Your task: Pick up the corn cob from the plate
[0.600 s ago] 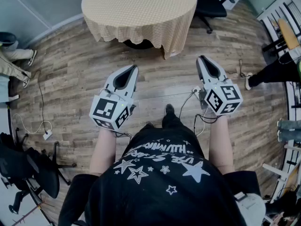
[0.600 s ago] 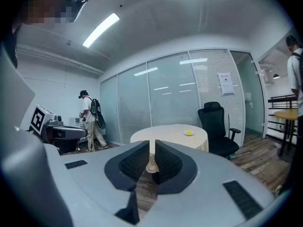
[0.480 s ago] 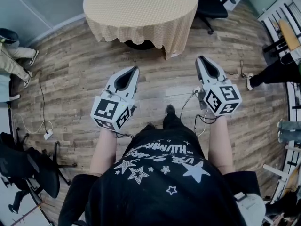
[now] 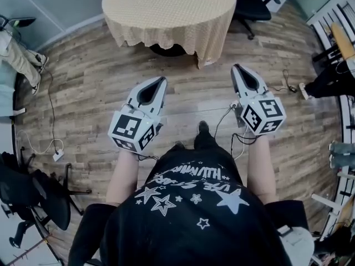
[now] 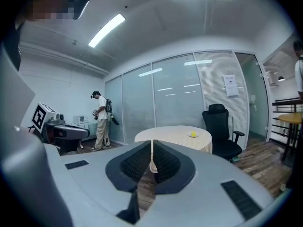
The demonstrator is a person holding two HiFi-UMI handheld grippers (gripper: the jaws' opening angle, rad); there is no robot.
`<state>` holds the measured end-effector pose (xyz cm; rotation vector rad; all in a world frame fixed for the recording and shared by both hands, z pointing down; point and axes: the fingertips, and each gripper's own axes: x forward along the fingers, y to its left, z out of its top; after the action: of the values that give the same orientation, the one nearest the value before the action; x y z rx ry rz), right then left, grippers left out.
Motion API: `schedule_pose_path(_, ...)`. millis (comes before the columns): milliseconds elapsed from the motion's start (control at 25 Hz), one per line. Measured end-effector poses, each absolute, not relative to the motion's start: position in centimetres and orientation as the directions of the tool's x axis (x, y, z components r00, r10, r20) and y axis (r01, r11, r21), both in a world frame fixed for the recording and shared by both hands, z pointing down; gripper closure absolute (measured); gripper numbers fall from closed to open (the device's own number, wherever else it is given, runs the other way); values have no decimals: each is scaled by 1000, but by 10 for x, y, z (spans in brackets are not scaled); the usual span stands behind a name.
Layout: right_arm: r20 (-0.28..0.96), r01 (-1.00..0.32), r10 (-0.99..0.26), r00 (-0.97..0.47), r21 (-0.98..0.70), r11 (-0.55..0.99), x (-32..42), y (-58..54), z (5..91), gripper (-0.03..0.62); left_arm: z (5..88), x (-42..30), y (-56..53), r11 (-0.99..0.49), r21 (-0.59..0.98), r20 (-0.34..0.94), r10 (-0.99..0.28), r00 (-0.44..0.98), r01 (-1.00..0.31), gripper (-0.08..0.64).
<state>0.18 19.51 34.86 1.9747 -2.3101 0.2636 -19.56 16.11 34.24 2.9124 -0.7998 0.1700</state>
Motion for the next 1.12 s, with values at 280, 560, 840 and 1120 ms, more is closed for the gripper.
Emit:
schedule_pose_path(280, 185, -980, -964, -192, -80, 180, -7, 206, 350, 562, 339, -198, 171, -860, 80, 128, -493, 860, -505, 554)
schedule_pose_path(560, 176, -983, -969, -172, -90, 158, -9, 216, 349, 563, 341, -203, 179, -864, 82, 120, -486, 866, -496, 554)
schedule_pose_path(840, 168, -987, -976, -142, -100, 127, -1, 224, 345, 561, 341, -204, 186, -862, 104, 107, -486, 867, -496, 554)
schedule_pose_path(1120, 176, -986, -976, -127, -133, 104, 18, 210, 356, 561, 351, -198, 178, -843, 117, 144, -508, 849, -525, 554)
